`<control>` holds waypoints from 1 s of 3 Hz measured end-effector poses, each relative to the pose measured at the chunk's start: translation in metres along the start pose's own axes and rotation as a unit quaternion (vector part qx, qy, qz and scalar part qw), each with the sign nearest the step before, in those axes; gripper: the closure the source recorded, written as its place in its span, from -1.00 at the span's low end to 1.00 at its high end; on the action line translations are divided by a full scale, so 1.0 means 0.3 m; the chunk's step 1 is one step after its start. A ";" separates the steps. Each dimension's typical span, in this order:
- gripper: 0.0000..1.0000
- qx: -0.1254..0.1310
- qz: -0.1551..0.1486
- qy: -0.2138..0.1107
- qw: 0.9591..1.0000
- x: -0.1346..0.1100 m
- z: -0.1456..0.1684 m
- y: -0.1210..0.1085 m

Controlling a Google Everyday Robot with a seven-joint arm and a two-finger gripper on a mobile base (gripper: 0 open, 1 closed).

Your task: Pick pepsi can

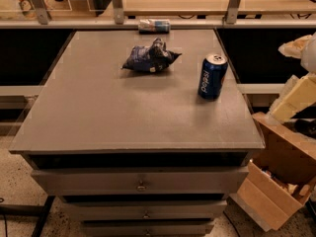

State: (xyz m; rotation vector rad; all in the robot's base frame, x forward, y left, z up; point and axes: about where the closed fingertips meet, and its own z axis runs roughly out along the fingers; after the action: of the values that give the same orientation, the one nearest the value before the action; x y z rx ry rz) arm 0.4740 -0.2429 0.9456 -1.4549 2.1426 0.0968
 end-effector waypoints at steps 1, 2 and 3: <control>-1.00 0.015 0.037 -0.085 0.996 0.035 0.101 -0.071; -1.00 0.031 0.059 -0.156 0.985 0.025 0.159 -0.136; -1.00 0.035 0.064 -0.220 0.973 -0.012 0.204 -0.179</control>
Offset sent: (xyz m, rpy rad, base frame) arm 0.0817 -0.0143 -0.0423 0.4766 -0.2293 -0.0901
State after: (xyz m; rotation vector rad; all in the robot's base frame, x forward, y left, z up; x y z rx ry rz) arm 0.5463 -0.2408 0.9080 -1.1284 1.8489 0.3535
